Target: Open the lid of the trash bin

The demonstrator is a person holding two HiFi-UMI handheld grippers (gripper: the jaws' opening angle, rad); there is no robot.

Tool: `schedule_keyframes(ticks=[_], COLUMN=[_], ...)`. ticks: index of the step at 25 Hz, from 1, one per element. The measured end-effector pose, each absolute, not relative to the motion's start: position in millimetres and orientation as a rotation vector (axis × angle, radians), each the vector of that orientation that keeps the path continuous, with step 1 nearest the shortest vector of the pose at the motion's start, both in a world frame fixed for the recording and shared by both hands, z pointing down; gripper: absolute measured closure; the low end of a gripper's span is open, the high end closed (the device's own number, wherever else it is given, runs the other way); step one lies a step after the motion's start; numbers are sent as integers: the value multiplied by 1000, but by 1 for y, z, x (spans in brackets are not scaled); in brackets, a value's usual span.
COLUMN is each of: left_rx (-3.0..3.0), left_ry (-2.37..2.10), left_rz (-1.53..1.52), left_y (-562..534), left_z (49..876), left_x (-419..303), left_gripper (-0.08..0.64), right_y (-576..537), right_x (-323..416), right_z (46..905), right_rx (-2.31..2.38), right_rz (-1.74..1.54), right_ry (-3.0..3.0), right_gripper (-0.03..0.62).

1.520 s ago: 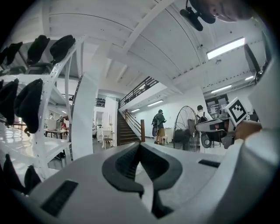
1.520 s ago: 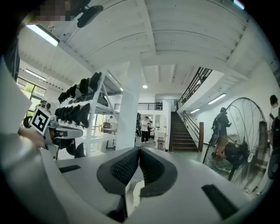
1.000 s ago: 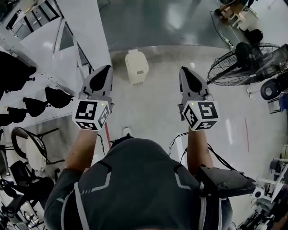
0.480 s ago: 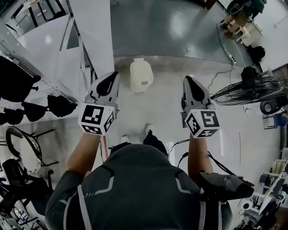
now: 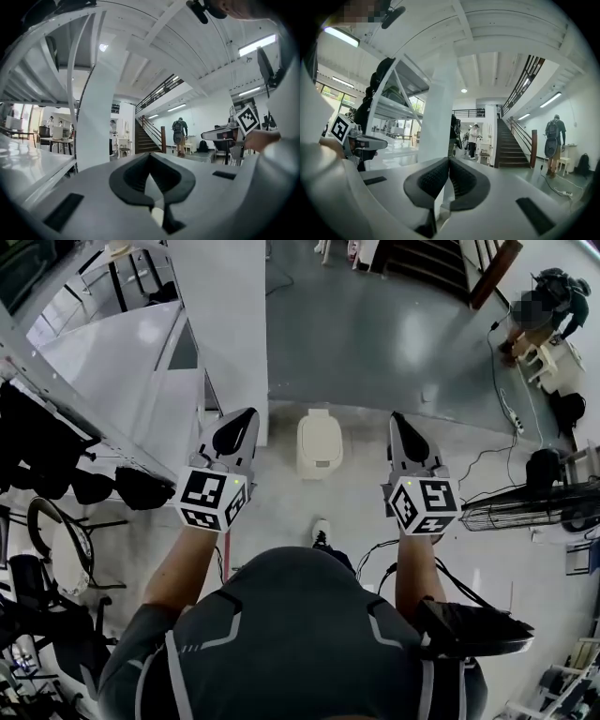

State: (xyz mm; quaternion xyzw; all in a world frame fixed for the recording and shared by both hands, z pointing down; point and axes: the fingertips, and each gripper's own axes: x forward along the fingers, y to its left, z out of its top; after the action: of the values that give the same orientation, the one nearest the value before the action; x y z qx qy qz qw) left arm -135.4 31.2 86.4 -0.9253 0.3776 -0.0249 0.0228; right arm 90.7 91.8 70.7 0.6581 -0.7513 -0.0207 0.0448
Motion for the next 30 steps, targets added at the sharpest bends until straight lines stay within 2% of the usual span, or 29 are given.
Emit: schedule_keyframes(ticks=[19, 30], left_rx=[-2808, -2891], left_ry=[1313, 1193], left_rz=[-155, -231], left_y=[-70, -118], left_z=[89, 119], left_x=[0, 11], left_gripper=[551, 551], right_y=[-13, -64], right_x=[218, 208], right_z=[75, 111], right_rx=[1955, 1933], right_rz=[-48, 83], right_ry=[-2428, -2400], right_gripper=[563, 561])
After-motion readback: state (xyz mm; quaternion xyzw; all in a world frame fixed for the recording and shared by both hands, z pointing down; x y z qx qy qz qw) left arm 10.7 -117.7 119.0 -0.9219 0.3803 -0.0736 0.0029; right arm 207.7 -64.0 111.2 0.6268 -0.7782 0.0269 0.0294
